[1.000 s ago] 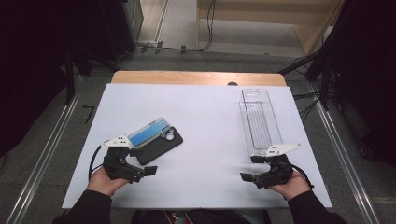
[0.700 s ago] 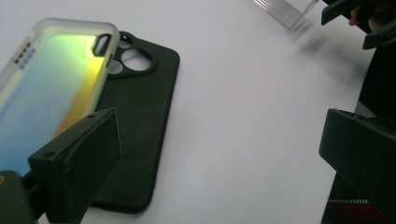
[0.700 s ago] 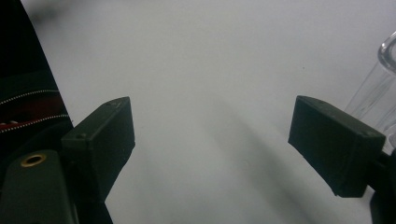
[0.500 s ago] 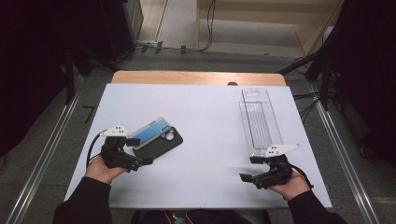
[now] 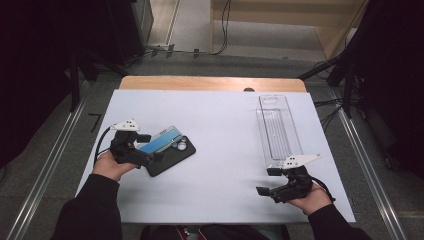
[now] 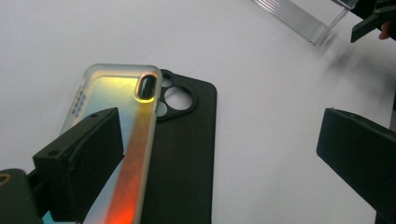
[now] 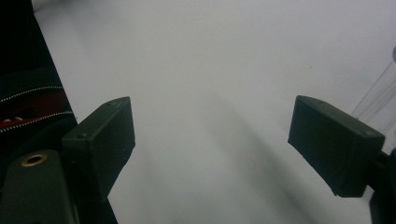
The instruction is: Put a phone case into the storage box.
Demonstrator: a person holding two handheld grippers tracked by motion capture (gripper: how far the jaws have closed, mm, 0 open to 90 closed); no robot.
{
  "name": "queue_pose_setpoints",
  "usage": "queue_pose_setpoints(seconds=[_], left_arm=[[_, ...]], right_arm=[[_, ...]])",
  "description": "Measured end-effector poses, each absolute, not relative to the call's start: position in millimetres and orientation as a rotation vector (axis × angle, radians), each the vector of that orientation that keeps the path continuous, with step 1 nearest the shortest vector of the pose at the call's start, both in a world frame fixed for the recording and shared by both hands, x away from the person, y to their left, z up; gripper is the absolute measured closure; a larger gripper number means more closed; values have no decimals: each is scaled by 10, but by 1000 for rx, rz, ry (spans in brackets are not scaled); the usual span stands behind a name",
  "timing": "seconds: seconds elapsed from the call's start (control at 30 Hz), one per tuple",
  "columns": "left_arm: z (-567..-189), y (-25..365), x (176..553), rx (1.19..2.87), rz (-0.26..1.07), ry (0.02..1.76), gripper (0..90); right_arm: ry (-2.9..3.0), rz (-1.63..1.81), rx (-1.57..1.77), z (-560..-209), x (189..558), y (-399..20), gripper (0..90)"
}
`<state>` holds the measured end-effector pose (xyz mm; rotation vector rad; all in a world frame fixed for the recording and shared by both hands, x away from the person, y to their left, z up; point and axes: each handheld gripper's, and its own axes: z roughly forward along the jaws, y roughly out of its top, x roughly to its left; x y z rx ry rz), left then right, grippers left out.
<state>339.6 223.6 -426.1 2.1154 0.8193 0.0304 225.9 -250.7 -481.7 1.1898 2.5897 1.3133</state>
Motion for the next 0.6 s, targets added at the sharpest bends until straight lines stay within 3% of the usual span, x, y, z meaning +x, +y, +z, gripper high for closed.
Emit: queue_pose_setpoints(seconds=[0.6], left_arm=[[-4272,2243,3779,2124,5,801,8]], right_arm=[[2600,1318,1186,-4816,2260,-2488,129]])
